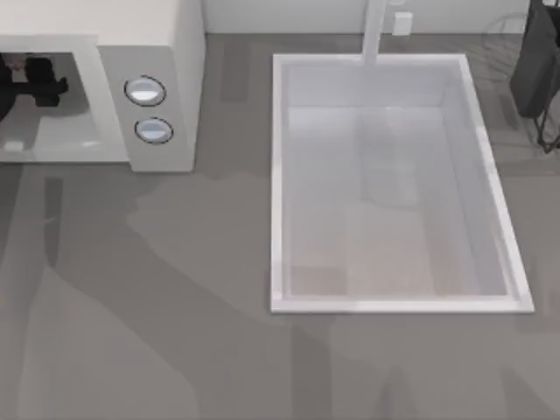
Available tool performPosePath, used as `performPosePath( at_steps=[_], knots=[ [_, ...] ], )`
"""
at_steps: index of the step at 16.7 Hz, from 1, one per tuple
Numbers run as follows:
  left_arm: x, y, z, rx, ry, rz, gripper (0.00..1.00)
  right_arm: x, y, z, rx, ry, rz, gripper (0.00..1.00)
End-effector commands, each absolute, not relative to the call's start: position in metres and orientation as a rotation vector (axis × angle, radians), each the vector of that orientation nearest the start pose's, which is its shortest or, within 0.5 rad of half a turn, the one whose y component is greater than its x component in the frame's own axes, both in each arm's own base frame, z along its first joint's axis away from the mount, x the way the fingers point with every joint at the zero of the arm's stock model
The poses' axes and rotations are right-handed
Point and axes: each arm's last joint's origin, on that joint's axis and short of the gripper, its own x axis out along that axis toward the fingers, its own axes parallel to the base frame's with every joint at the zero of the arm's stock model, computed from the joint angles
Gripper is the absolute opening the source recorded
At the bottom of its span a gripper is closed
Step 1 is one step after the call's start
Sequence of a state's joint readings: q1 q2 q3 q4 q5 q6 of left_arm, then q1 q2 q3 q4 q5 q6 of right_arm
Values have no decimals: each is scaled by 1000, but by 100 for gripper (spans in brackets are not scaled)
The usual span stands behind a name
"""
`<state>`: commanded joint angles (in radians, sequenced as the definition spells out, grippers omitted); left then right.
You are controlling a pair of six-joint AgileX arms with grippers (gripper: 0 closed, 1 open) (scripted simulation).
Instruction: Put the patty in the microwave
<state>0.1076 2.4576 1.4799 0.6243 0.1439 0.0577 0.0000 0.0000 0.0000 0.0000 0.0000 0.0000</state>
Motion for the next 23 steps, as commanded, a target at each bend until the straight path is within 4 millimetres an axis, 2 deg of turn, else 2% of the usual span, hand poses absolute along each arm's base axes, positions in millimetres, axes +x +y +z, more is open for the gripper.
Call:
performPosePath(
  at_steps=[8, 16, 17, 20, 23],
  knots=[
    [506, 56, 62, 3, 349, -20, 98, 106, -1, 160, 0, 0, 0, 100],
    [506, 56, 62, 3, 349, -20, 100, 106, -1, 160, 0, 0, 0, 100],
    [473, 65, 77, -1, 336, 6, 100, 106, -1, 160, 0, 0, 0, 100],
    [467, 67, 80, 1, 325, 7, 100, 106, -1, 160, 0, 0, 0, 100],
    [441, 71, 83, 4, 315, 3, 100, 106, -1, 160, 0, 0, 0, 100]
  ],
)
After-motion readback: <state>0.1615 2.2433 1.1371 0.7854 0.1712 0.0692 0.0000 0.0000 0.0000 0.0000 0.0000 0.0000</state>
